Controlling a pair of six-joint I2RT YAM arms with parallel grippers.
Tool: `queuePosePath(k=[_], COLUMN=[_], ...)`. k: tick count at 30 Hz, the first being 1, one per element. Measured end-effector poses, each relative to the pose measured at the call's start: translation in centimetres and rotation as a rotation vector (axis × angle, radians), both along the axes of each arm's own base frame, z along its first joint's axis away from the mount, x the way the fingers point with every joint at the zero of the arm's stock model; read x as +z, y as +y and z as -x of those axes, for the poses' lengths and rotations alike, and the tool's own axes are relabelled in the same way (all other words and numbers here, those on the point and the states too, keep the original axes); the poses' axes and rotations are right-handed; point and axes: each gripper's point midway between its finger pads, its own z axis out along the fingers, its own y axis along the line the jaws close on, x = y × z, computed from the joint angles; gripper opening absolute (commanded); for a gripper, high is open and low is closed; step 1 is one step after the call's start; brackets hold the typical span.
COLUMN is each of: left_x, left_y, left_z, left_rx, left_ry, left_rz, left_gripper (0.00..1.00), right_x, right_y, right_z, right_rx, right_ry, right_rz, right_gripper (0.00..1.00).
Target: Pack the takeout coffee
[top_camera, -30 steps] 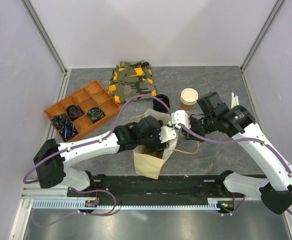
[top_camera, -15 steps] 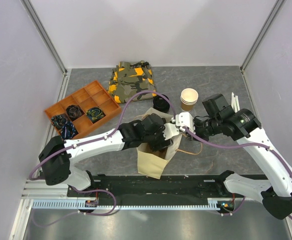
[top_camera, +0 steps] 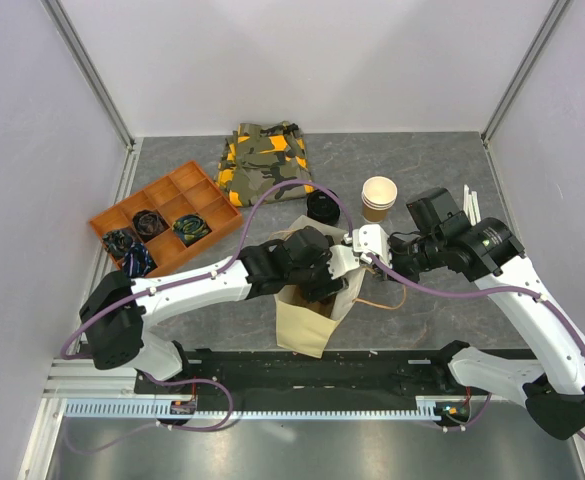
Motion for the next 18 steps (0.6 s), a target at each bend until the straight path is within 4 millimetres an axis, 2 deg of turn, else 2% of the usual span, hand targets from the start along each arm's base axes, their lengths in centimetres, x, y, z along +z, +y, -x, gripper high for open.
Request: queuePosePath(k=[2, 9, 16, 18], left_x=[-0.03, 0.31, 0.43, 0.43], left_y=[-0.03, -0.22, -0.2, -0.17], left_z=[-0.01, -0.1, -0.17, -0.15], left_rx=[0.0, 0.004, 0.009, 0.01], left_ry=[-0.001, 0.005, 0.019, 0.022], left_rz=[0.002, 0.0, -0.021, -0.024], left_gripper=[0.25, 0.47, 0.63, 0.71], right_x=[0.0, -0.02, -0.05, -0.06], right_y=[-0.01, -0.1, -0.16, -0.17], right_z=[-0.01, -0.04, -0.03, -0.02], right_rx=[0.0, -0.005, -0.007, -0.007], right_ry=[0.0, 0.002, 0.004, 0.004], right_rz=[0.0, 0.001, 0.003, 0.003], right_gripper=[0.0, 0.0, 0.0, 0.0])
